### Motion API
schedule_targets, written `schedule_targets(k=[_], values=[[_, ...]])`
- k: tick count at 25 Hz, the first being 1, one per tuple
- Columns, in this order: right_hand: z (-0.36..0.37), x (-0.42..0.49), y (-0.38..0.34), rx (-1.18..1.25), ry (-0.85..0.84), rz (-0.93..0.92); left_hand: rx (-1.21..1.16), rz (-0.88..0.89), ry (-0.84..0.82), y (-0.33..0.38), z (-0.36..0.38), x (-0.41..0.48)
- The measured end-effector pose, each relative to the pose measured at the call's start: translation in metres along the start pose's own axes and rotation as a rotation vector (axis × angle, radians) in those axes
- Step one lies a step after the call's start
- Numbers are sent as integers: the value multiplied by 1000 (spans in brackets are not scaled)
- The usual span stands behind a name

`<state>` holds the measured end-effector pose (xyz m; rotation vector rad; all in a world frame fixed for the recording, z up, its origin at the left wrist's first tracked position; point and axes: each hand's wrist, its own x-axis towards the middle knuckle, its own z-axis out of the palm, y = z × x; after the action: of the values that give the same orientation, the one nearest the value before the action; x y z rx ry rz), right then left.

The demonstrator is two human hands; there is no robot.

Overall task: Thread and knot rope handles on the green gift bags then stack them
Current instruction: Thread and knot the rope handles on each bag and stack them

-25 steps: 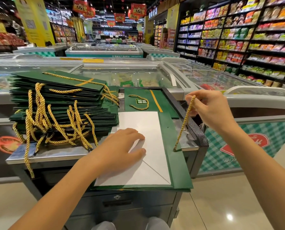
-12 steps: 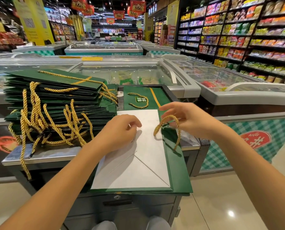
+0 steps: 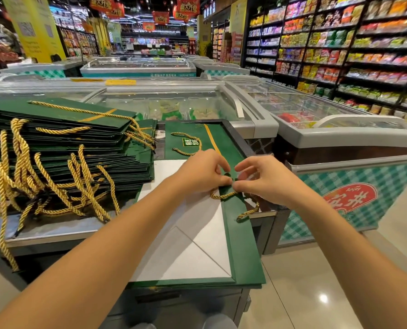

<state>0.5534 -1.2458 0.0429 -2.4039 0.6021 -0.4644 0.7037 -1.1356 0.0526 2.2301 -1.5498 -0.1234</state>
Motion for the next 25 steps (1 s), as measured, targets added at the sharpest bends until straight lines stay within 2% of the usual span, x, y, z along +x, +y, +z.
schedule_targets(k=[2, 4, 8, 11, 15, 18, 20, 22, 25], values=[[-1, 2, 5, 45, 33, 49, -7, 11, 30, -3, 7, 2], [0, 4, 4, -22, 49, 74, -82, 27, 93, -10, 11, -3], [4, 9, -2, -161, 7, 56, -365, 68, 212, -26, 23, -16], [3, 8, 1, -35, 36, 92, -449, 73, 257, -30, 28, -20], [4, -4, -2, 324, 12, 94, -560, 97, 303, -33, 28, -21], [13, 1, 6, 174, 160, 82, -595, 95, 300, -35, 27, -21], [13, 4, 8, 119, 165, 123, -605, 102, 297, -35, 27, -20], [10, 3, 7, 210, 118, 142, -610, 106, 290, -35, 26, -20], [0, -3, 6, 499, 100, 159, -634, 115, 287, -35, 26, -20]])
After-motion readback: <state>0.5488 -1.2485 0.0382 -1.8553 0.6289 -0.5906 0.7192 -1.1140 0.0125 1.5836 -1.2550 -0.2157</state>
